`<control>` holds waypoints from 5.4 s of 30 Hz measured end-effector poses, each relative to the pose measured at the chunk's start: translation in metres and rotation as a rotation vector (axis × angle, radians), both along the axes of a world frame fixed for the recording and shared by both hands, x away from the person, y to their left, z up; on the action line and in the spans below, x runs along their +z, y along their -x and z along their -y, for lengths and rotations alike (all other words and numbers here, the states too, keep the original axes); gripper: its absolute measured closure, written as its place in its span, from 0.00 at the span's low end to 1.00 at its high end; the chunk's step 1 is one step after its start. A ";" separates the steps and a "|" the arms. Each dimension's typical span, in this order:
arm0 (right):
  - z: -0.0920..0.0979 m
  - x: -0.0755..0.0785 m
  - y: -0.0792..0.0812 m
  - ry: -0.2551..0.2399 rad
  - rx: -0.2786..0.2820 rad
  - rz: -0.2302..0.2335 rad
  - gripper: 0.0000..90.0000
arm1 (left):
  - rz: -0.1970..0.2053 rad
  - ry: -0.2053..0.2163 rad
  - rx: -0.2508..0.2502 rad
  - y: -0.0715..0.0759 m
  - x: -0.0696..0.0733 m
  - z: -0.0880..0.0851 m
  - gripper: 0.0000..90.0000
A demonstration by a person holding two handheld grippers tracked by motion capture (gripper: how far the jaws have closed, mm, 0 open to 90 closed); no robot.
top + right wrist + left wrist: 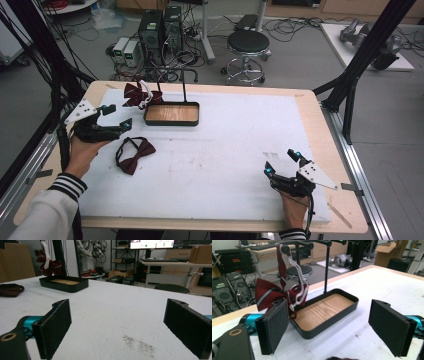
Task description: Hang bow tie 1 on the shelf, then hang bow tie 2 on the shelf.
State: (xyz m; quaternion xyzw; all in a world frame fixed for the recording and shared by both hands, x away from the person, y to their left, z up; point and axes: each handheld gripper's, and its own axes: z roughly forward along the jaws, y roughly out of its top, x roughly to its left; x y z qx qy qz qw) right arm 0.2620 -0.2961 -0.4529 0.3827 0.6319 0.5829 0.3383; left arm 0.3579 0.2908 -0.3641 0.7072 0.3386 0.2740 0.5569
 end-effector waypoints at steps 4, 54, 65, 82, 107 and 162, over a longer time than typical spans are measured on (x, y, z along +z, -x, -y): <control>0.000 0.000 0.001 -0.004 0.003 0.003 0.08 | 0.013 0.000 0.019 0.011 -0.008 0.001 0.19; 0.002 0.000 0.001 -0.021 0.008 -0.001 0.08 | -0.124 -0.143 -0.020 0.033 -0.012 0.015 0.14; 0.002 0.000 0.001 -0.023 0.008 0.000 0.08 | -0.283 -0.308 -0.051 0.032 -0.024 0.024 0.14; 0.002 0.000 0.000 -0.021 0.009 0.007 0.08 | -0.433 -0.395 -0.059 0.033 -0.044 0.028 0.18; 0.002 -0.001 0.000 -0.021 0.010 0.008 0.08 | -0.628 -0.503 -0.110 0.025 -0.050 0.029 0.50; 0.002 0.000 0.001 -0.022 0.009 0.003 0.08 | -0.287 -0.191 -0.126 0.029 -0.011 0.035 0.90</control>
